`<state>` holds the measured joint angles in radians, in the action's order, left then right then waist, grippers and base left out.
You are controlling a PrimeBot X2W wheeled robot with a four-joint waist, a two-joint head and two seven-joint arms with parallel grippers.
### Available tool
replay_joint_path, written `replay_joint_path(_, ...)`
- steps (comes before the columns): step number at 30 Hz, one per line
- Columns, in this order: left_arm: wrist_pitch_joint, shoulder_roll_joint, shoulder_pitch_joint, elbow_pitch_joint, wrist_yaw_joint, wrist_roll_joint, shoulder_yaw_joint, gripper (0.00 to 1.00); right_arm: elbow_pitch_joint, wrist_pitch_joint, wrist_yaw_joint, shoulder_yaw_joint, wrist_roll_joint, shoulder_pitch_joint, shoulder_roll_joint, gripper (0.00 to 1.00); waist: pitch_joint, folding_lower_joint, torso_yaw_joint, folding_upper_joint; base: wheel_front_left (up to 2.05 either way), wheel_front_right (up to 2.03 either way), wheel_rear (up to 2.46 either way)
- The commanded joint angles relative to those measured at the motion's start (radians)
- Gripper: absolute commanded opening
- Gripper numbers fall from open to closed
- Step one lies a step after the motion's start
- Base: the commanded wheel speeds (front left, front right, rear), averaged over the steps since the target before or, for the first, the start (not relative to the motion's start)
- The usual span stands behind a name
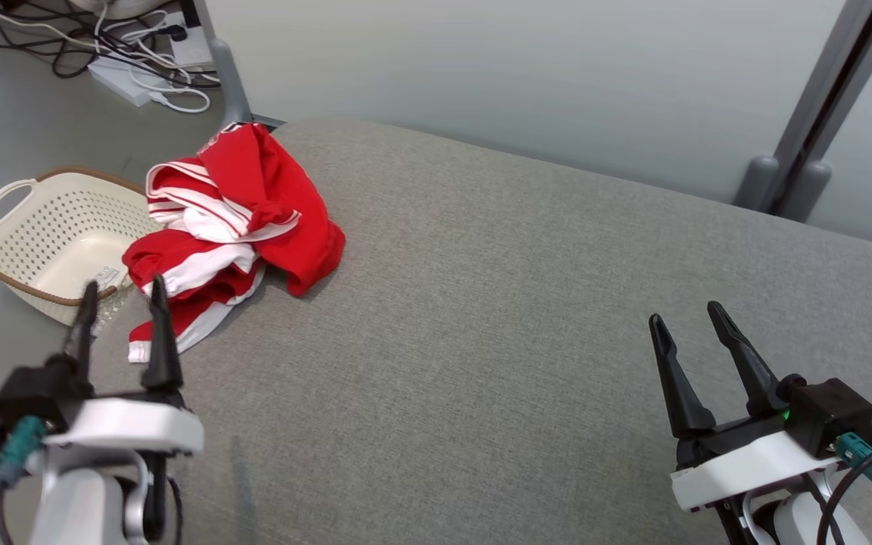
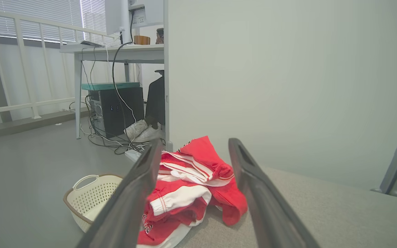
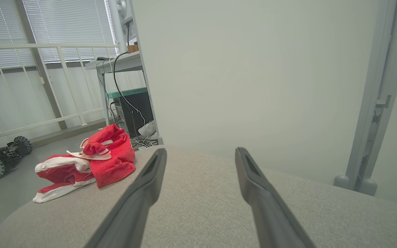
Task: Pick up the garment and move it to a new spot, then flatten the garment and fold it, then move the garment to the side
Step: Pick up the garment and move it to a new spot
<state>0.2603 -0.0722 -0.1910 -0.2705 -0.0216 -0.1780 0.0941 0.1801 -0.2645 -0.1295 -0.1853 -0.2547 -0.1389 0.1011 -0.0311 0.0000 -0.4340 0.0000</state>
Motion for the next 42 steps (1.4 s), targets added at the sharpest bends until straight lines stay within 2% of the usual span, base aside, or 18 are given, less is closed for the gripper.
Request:
replay_joint_path(1, 0.004, -0.012, -0.036, -0.004, -0.009, -0.002, 0.012, 1.0, -0.002, -0.002, -0.002, 0.0, -0.004, -0.012, 0.007, 1.0, -0.014, 0.0, 0.016, 0.0, 0.0, 0.0, 0.0)
replay_joint_path(10, -0.027, -0.118, -0.287, -0.191, -0.059, -0.064, 0.072, 1.0, -0.028, -0.002, -0.002, -0.017, 0.004, -0.07, 0.02, 1.0, -0.105, 0.0, 0.108, 0.0, 0.0, 0.0, 0.0)
replay_joint_path(16, -0.105, -0.208, -0.478, -0.356, -0.088, -0.175, 0.134, 1.0, -0.092, -0.002, -0.002, -0.042, 0.017, -0.146, 0.031, 1.0, -0.203, 0.0, 0.197, 0.0, 0.0, 0.0, 0.0)
replay_joint_path(17, -0.114, -0.24, -0.503, -0.384, -0.094, -0.17, 0.133, 1.0, -0.103, -0.002, -0.002, -0.049, 0.022, -0.157, 0.034, 1.0, -0.22, 0.0, 0.213, 0.0, 0.0, 0.0, 0.0)
replay_joint_path(21, -0.179, -0.298, -0.603, -0.499, -0.103, -0.235, 0.144, 1.0, -0.147, -0.002, -0.002, -0.06, 0.031, -0.196, 0.039, 1.0, -0.273, 0.0, 0.263, 0.0, 0.0, 0.0, 0.0)
replay_joint_path(25, -0.302, -0.348, -0.69, -0.61, -0.109, -0.319, 0.175, 1.0, -0.184, -0.002, -0.002, -0.069, 0.039, -0.224, 0.034, 1.0, -0.308, 0.0, 0.315, 0.0, 0.0, 0.0, 0.0)
replay_joint_path(29, -0.435, -0.416, -0.745, -0.721, -0.109, -0.346, 0.171, 1.0, -0.21, -0.002, -0.002, -0.071, 0.042, -0.244, 0.026, 1.0, -0.342, 0.0, 0.366, 0.0, 0.0, 0.0, 0.0)
replay_joint_path(36, -0.616, -0.484, -0.808, -0.844, -0.11, -0.364, 0.154, 1.0, -0.228, -0.002, -0.002, -0.061, 0.047, -0.255, 0.019, 1.0, -0.384, 0.0, 0.418, 0.0, 0.0, 0.0, 0.0)
replay_joint_path(42, -0.744, -0.536, -0.849, -0.919, -0.05, -0.327, 0.112, 1.0, -0.242, -0.002, -0.002, -0.056, 0.05, -0.262, 0.015, 1.0, -0.409, 0.0, 0.451, 0.0, 0.0, 0.0, 0.0)
